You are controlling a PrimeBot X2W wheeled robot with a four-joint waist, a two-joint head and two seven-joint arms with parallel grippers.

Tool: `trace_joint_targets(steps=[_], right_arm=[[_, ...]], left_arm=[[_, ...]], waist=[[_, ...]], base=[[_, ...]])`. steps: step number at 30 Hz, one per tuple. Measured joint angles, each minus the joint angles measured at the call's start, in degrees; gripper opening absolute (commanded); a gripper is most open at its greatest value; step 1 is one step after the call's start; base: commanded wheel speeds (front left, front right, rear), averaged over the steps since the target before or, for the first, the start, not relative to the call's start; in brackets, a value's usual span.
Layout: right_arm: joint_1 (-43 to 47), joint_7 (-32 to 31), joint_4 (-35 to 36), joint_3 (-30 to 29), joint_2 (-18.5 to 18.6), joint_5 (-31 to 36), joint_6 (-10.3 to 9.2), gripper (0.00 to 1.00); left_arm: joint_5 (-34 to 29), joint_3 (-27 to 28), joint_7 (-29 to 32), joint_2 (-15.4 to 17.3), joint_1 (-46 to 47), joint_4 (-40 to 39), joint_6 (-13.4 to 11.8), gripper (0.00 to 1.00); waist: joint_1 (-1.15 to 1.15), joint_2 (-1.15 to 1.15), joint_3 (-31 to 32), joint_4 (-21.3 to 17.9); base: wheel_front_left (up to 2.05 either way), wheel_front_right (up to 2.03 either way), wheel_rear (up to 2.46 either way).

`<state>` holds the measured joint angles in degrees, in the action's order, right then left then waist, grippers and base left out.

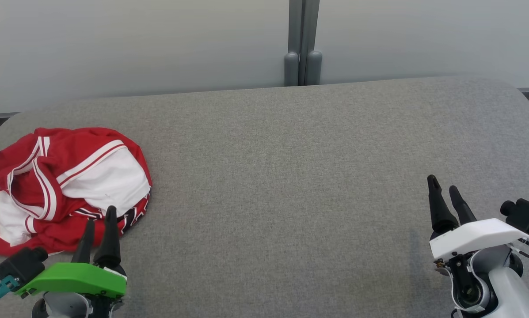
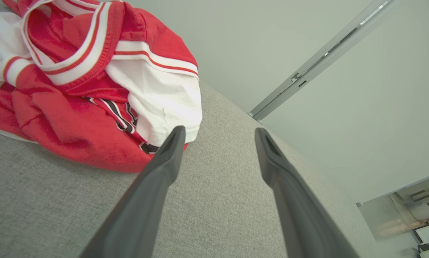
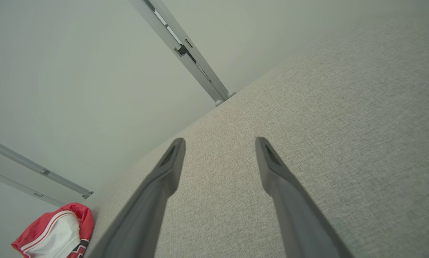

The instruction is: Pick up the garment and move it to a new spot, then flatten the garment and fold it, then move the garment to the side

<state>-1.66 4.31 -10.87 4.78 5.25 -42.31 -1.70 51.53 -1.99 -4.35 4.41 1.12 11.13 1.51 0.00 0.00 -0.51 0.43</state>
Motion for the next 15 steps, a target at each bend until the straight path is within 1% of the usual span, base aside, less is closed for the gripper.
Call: trace_joint_targets(steps=[7, 11, 15], right_arm=[[0.7, 1.3, 0.4, 1.2, 0.3, 6.6, -0.93, 1.0], [1.1, 2.2, 0.4, 1.8, 0.5, 10.5, -1.07, 1.0], [1.2, 3.1, 0.4, 2.7, 0.8, 14.3, -1.77, 1.0]], left_arm=[[-6.5, -0.3, -1.3, 0.0, -1.3, -0.3, 0.0, 1.0], [-9.9, -0.4, -2.2, 0.0, -1.7, -0.4, 0.0, 1.0], [-13.4, -0.4, -3.0, 0.0, -1.8, -0.5, 0.0, 1.0]], waist=[[0.0, 0.0, 0.0, 0.0], [0.0, 0.0, 0.1, 0.0], [0.0, 0.0, 0.1, 0.0]], base=[[0.0, 0.0, 0.0], [0.0, 0.0, 0.0], [0.0, 0.0, 0.0]])
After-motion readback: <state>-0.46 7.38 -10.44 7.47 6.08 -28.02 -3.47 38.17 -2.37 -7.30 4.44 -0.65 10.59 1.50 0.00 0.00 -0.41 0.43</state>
